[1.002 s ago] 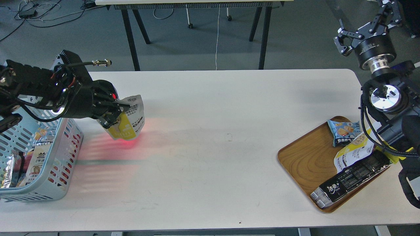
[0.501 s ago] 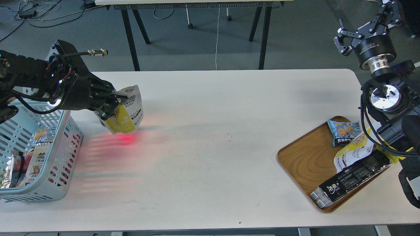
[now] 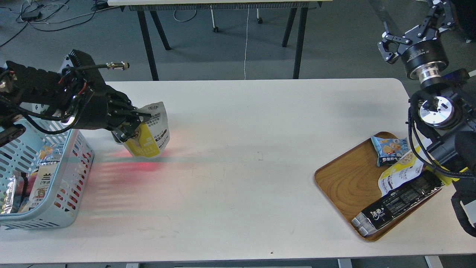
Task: Scan snack and place in basket
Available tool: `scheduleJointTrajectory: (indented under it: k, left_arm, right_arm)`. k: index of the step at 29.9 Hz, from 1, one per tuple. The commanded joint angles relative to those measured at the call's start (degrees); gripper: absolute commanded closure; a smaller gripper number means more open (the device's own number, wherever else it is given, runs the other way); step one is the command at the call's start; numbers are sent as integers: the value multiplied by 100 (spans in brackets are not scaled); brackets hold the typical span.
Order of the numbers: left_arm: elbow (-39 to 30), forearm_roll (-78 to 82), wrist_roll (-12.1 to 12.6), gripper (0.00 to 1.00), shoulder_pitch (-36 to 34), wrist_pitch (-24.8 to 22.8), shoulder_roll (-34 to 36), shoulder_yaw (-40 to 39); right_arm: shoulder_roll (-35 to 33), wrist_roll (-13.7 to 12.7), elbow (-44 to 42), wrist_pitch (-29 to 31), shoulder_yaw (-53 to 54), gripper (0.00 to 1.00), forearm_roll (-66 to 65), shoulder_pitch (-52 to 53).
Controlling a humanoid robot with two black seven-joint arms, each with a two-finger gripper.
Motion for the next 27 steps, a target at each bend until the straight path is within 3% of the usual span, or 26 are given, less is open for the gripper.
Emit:
scheduleJointTrajectory:
  k: [1, 19, 27]
  left_arm:
    - [151, 0, 0, 100, -25, 1, 0, -8]
    - [258, 0, 0, 100, -86, 1, -9, -8]
    - [-366, 0, 0, 100, -95, 1, 421, -235]
  right_arm:
    - [-8, -1, -3, 0, 0, 1, 0, 9]
    - [-9, -1, 5, 0, 0, 1, 0, 18]
    - [-70, -1, 5, 0, 9, 1, 0, 9]
